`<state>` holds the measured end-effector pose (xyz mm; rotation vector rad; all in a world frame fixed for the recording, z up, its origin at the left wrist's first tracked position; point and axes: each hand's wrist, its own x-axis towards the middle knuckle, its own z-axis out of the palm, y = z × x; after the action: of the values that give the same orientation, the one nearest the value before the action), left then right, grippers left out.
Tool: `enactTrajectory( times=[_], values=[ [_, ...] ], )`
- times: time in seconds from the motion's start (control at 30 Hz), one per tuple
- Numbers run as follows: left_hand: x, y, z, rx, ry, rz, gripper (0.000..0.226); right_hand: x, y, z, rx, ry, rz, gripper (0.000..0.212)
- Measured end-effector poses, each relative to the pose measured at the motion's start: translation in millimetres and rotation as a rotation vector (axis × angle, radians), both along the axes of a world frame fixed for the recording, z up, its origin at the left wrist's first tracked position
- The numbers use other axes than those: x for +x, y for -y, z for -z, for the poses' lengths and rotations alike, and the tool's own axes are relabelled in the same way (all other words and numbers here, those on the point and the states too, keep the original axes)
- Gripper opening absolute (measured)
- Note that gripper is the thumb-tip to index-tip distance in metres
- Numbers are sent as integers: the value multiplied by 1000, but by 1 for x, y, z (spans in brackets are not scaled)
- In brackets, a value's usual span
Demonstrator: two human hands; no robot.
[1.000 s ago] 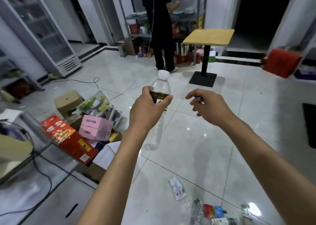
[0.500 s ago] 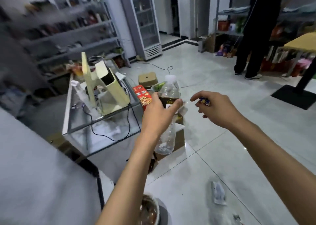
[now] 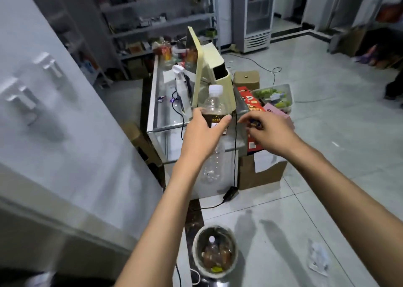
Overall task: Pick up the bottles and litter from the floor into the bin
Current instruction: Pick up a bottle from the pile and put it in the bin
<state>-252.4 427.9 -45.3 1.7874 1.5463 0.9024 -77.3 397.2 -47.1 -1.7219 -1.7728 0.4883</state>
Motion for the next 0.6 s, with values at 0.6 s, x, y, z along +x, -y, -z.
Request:
enactTrajectory(
  times=[0.6],
  values=[
    [-83, -78, 123, -229, 28, -125, 68, -79, -109, 88, -215, -99, -31, 40]
  ],
)
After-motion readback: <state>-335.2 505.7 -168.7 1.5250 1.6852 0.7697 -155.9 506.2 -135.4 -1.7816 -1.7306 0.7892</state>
